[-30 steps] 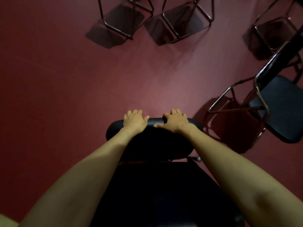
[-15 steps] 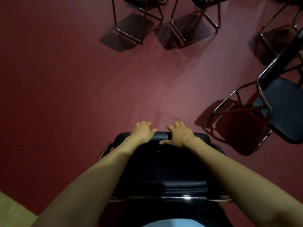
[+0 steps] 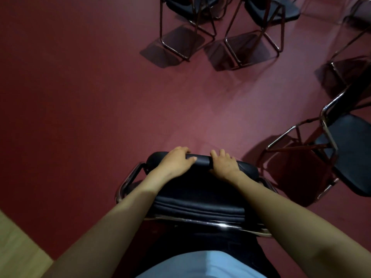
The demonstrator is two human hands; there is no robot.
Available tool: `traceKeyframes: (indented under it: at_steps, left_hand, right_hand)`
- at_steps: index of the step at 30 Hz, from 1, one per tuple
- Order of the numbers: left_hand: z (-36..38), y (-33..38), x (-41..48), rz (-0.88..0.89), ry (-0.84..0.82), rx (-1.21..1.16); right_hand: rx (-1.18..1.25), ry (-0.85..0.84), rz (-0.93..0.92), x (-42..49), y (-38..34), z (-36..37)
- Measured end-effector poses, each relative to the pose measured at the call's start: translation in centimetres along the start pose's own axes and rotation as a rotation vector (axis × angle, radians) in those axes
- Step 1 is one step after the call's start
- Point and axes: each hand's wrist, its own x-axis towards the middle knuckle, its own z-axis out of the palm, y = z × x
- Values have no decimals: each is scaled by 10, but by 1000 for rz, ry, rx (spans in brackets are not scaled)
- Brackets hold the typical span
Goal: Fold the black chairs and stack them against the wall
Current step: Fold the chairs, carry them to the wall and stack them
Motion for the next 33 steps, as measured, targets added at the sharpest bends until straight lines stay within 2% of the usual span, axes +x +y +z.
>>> traceKeyframes:
  at_steps: [3, 7, 12, 15, 23, 27, 30, 33]
  left_hand:
    - [-3, -11, -36, -16, 220, -17]
    - [7, -28, -74, -79, 423, 19]
    - [51, -32, -109, -17, 864, 114]
    - [70, -27, -106, -77, 1003, 42]
    - [76, -3, -89, -359, 1242, -166]
    - [90, 29, -84, -650, 1368, -402]
    - [105, 63, -85, -825, 1341, -575]
    - [122, 84, -89, -879, 1288, -580]
  right_hand:
    - [39, 10, 9, -4, -1, 10]
    - [43, 10, 10, -8, -2, 10]
    - [54, 7, 15, -4, -1, 5]
    - [68, -10, -1, 4, 1, -4]
    - [-40, -109, -57, 20, 2, -14]
    - [12, -117, -122, 24, 5, -10]
    - [63, -114, -173, 19, 8, -5]
    - [62, -100, -223, 9, 12, -1]
